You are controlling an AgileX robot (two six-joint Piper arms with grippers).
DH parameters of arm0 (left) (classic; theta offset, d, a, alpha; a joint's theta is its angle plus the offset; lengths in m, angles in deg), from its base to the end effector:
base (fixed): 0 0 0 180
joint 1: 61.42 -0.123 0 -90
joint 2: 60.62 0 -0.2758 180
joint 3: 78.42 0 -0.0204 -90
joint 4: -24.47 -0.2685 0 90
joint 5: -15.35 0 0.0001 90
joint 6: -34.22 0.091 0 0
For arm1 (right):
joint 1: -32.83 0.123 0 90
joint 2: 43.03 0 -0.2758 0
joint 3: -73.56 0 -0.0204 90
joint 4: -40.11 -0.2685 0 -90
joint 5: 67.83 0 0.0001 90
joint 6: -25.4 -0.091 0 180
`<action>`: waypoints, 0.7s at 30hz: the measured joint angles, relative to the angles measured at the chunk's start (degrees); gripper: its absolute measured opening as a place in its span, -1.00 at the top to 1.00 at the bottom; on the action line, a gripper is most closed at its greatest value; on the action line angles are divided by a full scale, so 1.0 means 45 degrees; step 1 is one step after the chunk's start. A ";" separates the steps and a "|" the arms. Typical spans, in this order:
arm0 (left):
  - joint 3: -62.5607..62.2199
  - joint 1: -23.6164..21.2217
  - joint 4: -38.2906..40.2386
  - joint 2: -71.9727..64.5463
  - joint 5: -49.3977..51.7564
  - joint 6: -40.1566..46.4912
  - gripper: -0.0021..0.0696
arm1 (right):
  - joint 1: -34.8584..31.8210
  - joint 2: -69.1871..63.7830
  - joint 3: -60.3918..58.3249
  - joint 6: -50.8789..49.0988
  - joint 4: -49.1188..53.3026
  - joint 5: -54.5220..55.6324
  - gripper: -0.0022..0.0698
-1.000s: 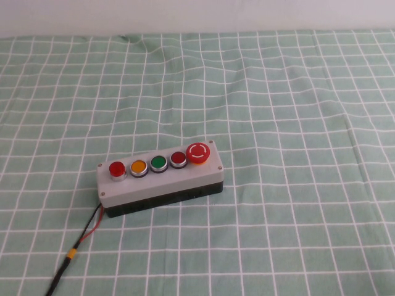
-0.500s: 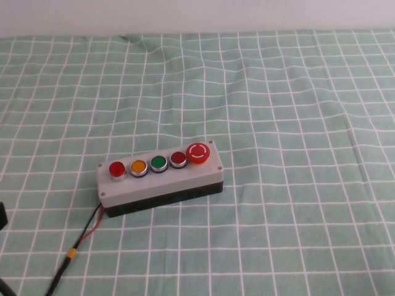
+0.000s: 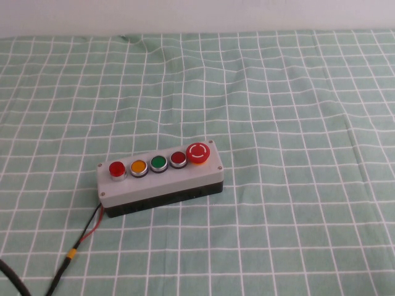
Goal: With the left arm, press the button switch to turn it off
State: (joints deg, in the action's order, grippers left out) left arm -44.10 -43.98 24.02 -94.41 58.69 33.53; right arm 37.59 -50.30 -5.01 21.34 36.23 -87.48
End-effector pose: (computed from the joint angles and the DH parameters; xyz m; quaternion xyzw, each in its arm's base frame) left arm 0.0927 -0.0286 0.3621 0.1212 0.8174 -0.0849 0.5567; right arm 0.0799 0.0087 0.1734 0.0136 0.7956 0.0748 0.6010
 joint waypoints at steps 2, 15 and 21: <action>0.0522 -0.0311 -0.0085 0.0120 -0.0672 0.0057 0.95 | 0.0000 0.0000 0.0000 0.0000 0.0000 0.0000 0.98; 0.7217 -0.3146 0.0313 0.3002 -0.8400 0.0151 0.95 | 0.0000 0.0000 0.0000 0.0000 0.0000 0.0000 0.98; 0.9298 -0.3388 0.0396 0.4668 -0.9215 0.0151 0.95 | 0.0000 0.0000 0.0000 0.0000 0.0000 0.0000 0.98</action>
State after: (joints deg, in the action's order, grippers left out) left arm -2.25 -59.22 25.80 -73.40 17.23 34.22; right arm 37.59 -50.30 -5.01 21.34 36.23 -87.48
